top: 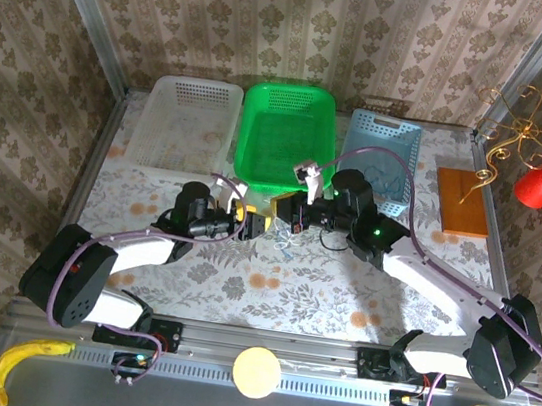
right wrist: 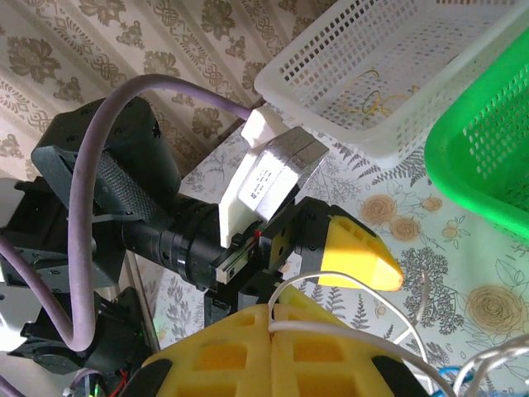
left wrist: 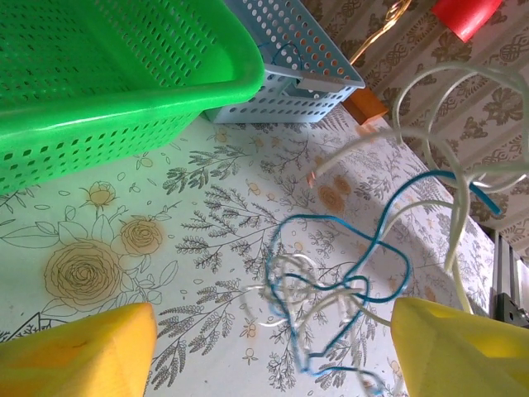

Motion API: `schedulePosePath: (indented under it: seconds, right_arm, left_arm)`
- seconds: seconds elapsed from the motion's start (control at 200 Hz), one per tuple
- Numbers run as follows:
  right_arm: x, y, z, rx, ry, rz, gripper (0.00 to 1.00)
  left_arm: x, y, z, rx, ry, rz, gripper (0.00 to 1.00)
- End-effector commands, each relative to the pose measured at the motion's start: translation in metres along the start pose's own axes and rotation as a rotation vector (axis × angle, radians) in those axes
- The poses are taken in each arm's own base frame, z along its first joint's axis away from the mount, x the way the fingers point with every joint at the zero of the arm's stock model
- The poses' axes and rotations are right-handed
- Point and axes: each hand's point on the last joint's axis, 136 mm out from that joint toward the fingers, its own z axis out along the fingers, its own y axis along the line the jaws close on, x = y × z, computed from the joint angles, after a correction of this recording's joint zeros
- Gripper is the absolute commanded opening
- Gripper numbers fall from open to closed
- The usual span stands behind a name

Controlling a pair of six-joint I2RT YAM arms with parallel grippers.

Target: Untangle the cables

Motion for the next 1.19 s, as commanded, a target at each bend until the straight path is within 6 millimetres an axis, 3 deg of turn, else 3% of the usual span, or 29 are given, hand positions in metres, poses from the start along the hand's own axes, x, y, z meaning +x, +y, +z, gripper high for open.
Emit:
schedulePosePath:
  seconds: [0.0,0.315,0.71,1.19]
  right_arm:
    - [-0.028,0.019,-0.006,-0.067,-0.064,-0.012,0.0]
    - [-0.038,0.026,-0.008,-0.1,-0.082,-0.011,0.0]
    - [-0.042,0.032,-0.013,-0.114,-0.094,-0.007,0.0]
    - [-0.049,0.036,-0.014,-0.129,-0.108,-0.005,0.0]
  left_arm:
    - [0.003,-0.001,0.0,0.021,-0.001,0.009,0.76]
    - [0.009,0.002,0.005,0.028,0.012,0.009,0.76]
    - [0.024,-0.017,0.013,0.116,0.045,0.027,0.78]
    - [0.023,-0.019,0.017,0.129,0.033,0.034,0.79]
